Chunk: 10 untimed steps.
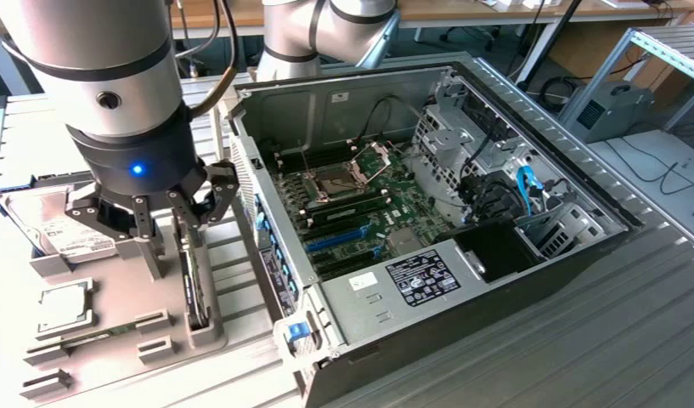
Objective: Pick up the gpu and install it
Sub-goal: 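Pick up the gpu and move the gpu toward the slot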
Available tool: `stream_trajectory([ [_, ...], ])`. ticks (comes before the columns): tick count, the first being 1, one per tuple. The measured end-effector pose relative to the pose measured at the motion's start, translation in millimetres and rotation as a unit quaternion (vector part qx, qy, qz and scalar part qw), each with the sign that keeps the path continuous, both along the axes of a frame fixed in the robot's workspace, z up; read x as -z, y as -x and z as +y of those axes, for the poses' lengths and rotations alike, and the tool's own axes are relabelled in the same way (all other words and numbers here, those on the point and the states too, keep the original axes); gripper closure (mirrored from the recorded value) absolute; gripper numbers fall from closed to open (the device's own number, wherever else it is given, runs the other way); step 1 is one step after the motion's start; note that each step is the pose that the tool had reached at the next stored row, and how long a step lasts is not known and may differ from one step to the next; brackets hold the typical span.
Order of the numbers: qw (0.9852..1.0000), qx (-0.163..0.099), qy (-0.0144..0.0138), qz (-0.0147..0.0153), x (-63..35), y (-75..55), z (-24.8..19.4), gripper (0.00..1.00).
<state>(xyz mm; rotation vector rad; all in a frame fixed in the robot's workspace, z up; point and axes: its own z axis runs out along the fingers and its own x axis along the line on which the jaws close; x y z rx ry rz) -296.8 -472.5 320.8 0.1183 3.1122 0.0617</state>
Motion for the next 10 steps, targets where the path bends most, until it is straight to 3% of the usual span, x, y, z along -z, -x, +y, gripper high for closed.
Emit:
stream_trajectory([
  [10,1.0,0.0,0.0013,0.0,20.8,0.3,5.7,0.58],
])
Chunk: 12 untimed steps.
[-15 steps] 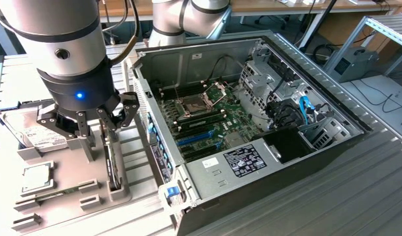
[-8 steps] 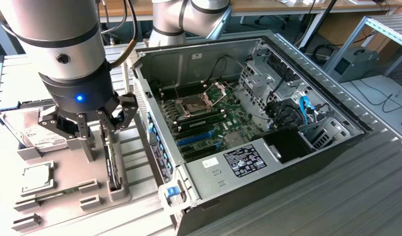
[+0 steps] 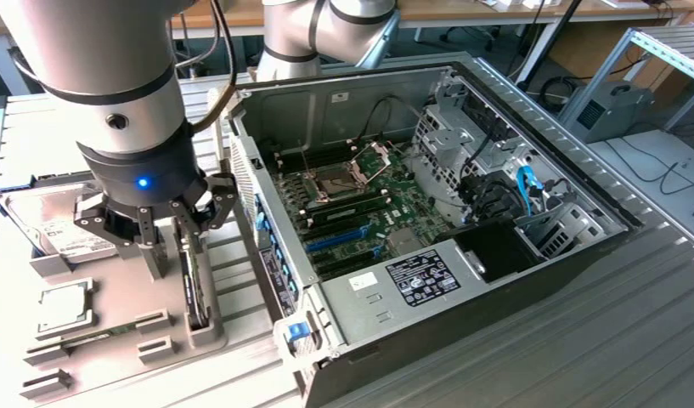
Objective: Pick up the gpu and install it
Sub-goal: 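Pick up the gpu and move the gpu toward the slot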
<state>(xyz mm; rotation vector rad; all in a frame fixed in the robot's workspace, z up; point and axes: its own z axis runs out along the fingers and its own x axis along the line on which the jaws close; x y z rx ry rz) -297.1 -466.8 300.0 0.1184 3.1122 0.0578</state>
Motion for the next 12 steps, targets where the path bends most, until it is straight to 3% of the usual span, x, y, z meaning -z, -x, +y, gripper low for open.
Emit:
stream_trajectory([
  [12,1.0,0.0,0.0009,-0.0001,18.7,-0.1,15.8,0.58],
])
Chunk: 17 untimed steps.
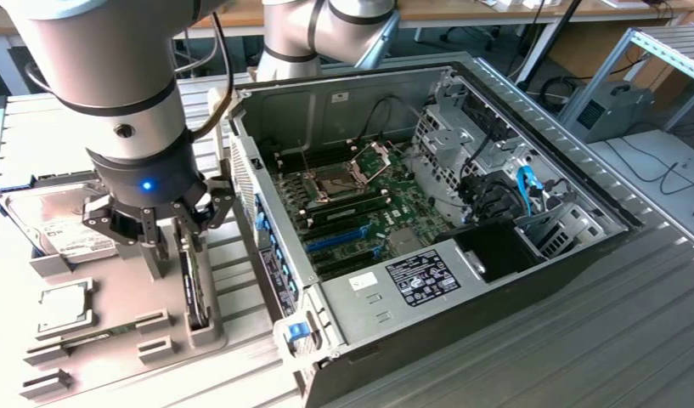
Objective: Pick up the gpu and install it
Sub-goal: 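Pick up the gpu and move the gpu toward the slot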
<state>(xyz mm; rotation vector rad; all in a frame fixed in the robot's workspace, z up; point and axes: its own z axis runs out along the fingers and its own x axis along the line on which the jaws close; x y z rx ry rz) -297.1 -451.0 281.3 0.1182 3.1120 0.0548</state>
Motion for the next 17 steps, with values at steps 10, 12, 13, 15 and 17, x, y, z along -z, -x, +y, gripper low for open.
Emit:
stream_trajectory([
  [10,1.0,0.0,0.0022,0.0001,18.8,0.0,10.9,0.58],
  [12,1.0,0.0,0.0023,0.0,22.3,0.0,10.9,0.58],
  [13,1.0,0.0,0.0023,0.0001,24.5,0.0,10.9,0.58],
  [15,1.0,0.0,0.0024,0.0,28.2,0.0,10.9,0.58],
  [17,1.0,0.0,0.0024,0.0,31.1,0.1,10.7,0.58],
])
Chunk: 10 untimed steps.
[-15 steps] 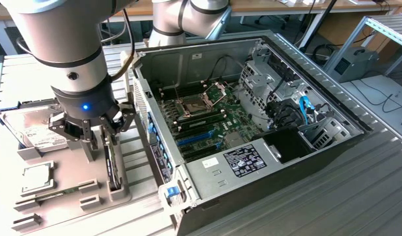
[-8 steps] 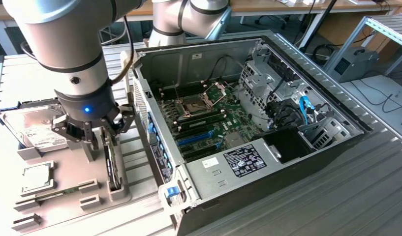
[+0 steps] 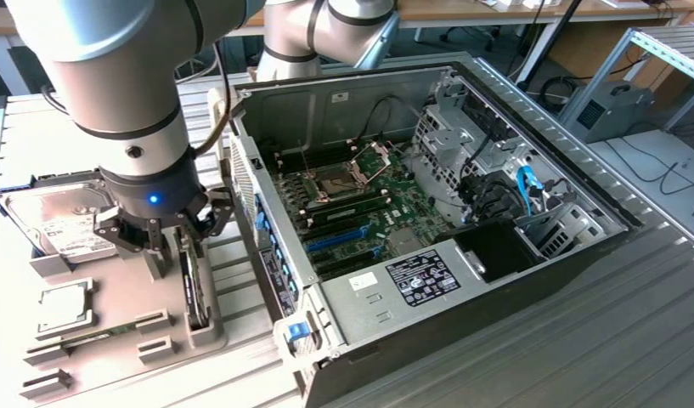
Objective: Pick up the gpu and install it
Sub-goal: 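Pick up the gpu and move the gpu toward the slot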
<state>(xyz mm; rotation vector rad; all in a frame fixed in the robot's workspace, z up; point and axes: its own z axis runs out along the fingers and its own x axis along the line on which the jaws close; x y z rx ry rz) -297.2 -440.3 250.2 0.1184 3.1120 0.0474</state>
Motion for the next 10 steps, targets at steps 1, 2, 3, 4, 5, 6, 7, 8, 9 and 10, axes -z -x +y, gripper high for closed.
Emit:
stream_trajectory([
  [1,1.0,0.0,0.0,0.0,1.1,0.0,-0.1,0.58],
  [2,1.0,0.0,0.0,0.0,1.9,-0.1,-0.3,0.58],
  [3,1.0,0.0,0.0001,0.0001,2.4,0.0,-0.5,0.58],
  [4,1.0,0.0,0.0001,0.0001,2.8,0.0,-0.8,0.58],
  [5,1.0,0.0,0.0001,0.0,3.1,-0.1,-1.2,0.58],
  [6,1.0,0.0,0.0001,0.0,3.4,-0.1,-1.7,0.58],
  [7,1.0,0.0,0.0001,0.0,3.5,0.0,-2.4,0.58],
  [8,1.0,0.0,0.0001,0.0,3.7,0.0,-3.0,0.58],
  [9,1.0,0.0,0.0001,0.0,3.8,0.0,-3.9,0.58],
  [10,1.0,0.0,0.0002,0.0,3.8,0.1,-4.8,0.58],
])
